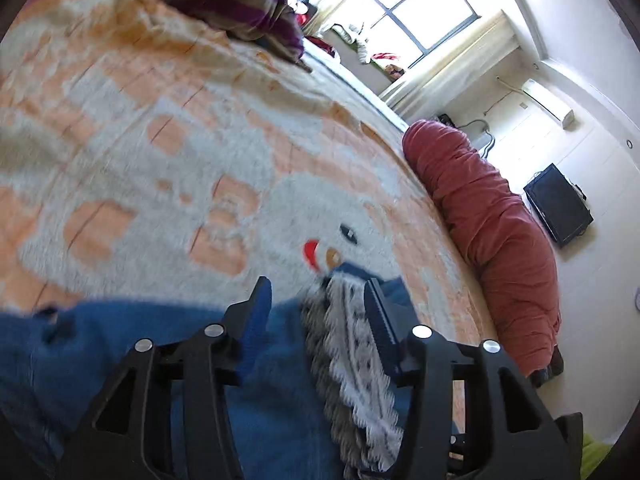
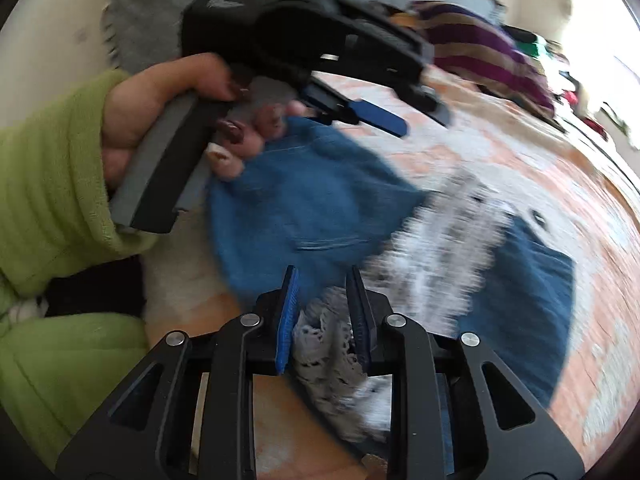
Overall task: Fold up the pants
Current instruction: 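Lift the held lace hem with both tools and fold it over the pants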
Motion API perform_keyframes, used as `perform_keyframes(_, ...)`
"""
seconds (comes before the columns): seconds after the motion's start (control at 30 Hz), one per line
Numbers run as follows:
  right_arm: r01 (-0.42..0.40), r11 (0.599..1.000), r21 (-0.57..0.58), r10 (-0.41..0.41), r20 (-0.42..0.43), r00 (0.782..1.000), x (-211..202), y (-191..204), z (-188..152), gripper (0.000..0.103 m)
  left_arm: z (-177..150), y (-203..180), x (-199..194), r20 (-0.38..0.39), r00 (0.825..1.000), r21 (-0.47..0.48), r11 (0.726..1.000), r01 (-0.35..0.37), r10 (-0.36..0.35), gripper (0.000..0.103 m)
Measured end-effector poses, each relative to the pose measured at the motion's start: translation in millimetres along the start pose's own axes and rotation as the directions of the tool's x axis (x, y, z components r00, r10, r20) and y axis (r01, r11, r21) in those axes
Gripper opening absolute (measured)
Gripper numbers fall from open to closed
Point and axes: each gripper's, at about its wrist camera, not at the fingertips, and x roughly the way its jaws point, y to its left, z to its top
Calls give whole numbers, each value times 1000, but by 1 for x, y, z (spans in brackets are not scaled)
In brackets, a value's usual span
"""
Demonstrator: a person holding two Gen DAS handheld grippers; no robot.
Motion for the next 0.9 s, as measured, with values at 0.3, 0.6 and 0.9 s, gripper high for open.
perform_keyframes(0.3,59,997,55,-61,51,997,-65,-26,-21,37,-14,-12,33,-96,995,11,999,39,-38,60)
perform_keyframes(0.6,75,994,-74,-74,16,997,-40,7,-29,37,-7,-17,80,-169,986,-5,1000,-14,13,65)
perform_keyframes(0.9,-8,1000,-2,8,5,1000,-31,-3,-22,13,-6,-31,77,-117,993,37,999,-30,34,18)
